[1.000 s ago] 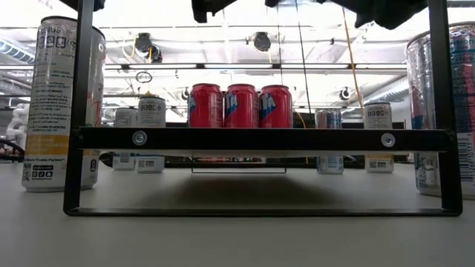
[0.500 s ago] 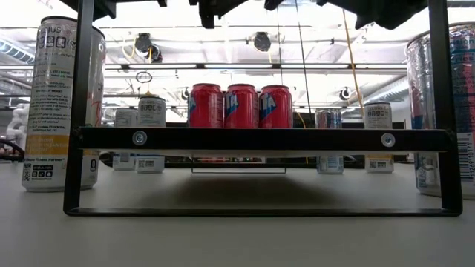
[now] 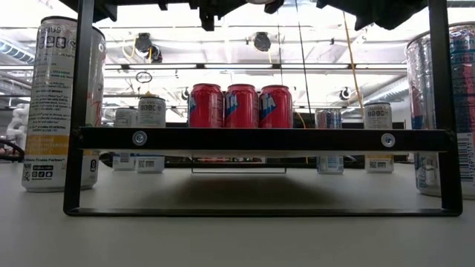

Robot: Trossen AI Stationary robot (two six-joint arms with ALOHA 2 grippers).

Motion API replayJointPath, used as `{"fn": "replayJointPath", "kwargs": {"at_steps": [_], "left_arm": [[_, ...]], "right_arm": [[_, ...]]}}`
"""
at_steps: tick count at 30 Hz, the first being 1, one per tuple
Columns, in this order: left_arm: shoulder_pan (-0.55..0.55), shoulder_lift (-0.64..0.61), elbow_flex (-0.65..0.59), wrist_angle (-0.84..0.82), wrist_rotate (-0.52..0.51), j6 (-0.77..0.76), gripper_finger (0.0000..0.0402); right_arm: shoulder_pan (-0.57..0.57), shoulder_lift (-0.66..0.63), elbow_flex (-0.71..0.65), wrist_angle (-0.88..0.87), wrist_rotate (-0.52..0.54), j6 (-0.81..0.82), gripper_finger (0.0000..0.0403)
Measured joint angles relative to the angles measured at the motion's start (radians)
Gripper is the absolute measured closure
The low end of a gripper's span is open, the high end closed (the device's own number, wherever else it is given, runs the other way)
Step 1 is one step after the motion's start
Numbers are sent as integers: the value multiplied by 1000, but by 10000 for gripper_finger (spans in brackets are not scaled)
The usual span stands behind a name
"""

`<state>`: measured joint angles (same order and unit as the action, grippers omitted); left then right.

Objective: Place canned beverage on shelf
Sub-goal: Put the middle blue soda can on the shelf

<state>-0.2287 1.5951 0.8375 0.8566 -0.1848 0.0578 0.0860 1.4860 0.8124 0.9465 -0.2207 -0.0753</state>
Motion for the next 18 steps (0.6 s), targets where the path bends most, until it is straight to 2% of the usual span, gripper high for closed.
{"fn": "replayJointPath", "kwargs": {"at_steps": [8, 18], "left_arm": [[-4, 0, 0, -13, -12, -4, 190], [-45, -11, 2, -98, -162, 1, 190]], "right_arm": [[-1, 0, 0, -6, 1, 3, 184], [-2, 2, 0, -38, 72, 18, 121]]}}
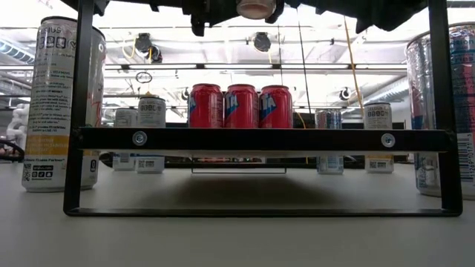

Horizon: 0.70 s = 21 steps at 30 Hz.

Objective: Place canned beverage on shelf
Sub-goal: Put the middle blue soda can on the shelf

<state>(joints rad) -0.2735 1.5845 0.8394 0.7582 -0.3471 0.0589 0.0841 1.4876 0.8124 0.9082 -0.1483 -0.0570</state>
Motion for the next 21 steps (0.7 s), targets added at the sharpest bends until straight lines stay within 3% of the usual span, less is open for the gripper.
{"fn": "replayJointPath", "kwargs": {"at_steps": [12, 17, 21], "left_arm": [[-67, 0, 0, -40, -184, -4, 190], [-91, -1, 0, -40, -295, -23, 190], [-96, -1, 0, -40, -320, -35, 190]], "right_arm": [[3, -13, 0, -6, 30, 19, 106], [17, -48, 0, -40, 108, 19, 106], [30, -72, 0, -63, 152, 4, 106]]}}
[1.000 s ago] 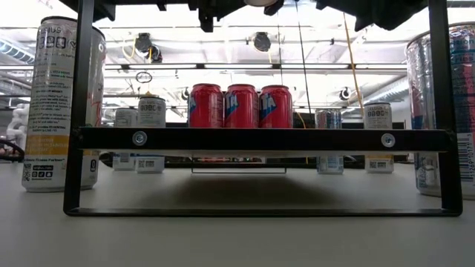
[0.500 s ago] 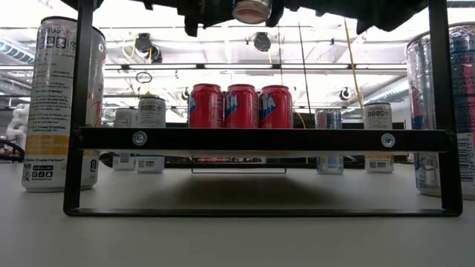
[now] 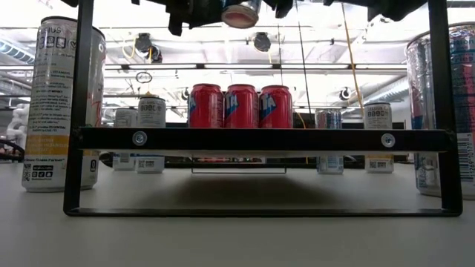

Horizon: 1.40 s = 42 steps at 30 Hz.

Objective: Place canned beverage on shelf
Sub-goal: Put the middle blue soda can on the shelf

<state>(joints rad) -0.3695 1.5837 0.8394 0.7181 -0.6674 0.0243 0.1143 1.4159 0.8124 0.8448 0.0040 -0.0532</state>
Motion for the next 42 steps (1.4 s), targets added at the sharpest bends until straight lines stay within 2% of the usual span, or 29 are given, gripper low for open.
{"fn": "replayJointPath", "kwargs": {"at_steps": [10, 25, 38, 42], "left_arm": [[-1, 0, 0, -80, 2, -77, 191], [-5, 0, -1, -81, -37, -90, 191], [-5, 0, -1, -82, -41, -97, 190], [-5, 0, -1, -85, -40, -102, 177]], "right_arm": [[5, -5, 0, -6, 0, 20, 111], [8, -5, 0, -19, -3, 37, 208], [8, -5, 0, -26, -4, 35, 213], [8, -5, 0, -33, -4, 31, 214]]}}
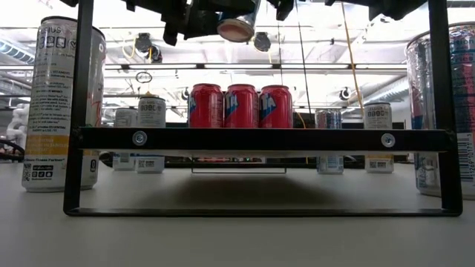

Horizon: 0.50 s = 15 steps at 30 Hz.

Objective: Place canned beverage on shelf
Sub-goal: Put the middle blue soda can on the shelf

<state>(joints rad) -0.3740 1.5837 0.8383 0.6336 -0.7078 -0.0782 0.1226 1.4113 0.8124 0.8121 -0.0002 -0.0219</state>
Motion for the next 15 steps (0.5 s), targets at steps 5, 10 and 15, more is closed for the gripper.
{"fn": "replayJointPath", "kwargs": {"at_steps": [5, 10, 15], "left_arm": [[0, 0, 0, -18, 0, -20, 153], [0, 0, 0, -21, 0, -31, 141], [-2, 0, 0, -21, -1, -50, 131]], "right_arm": [[0, 0, 0, -7, -2, -2, 215], [0, 1, 0, -9, -2, -9, 215], [-1, 1, -1, -16, -2, -20, 215]]}}
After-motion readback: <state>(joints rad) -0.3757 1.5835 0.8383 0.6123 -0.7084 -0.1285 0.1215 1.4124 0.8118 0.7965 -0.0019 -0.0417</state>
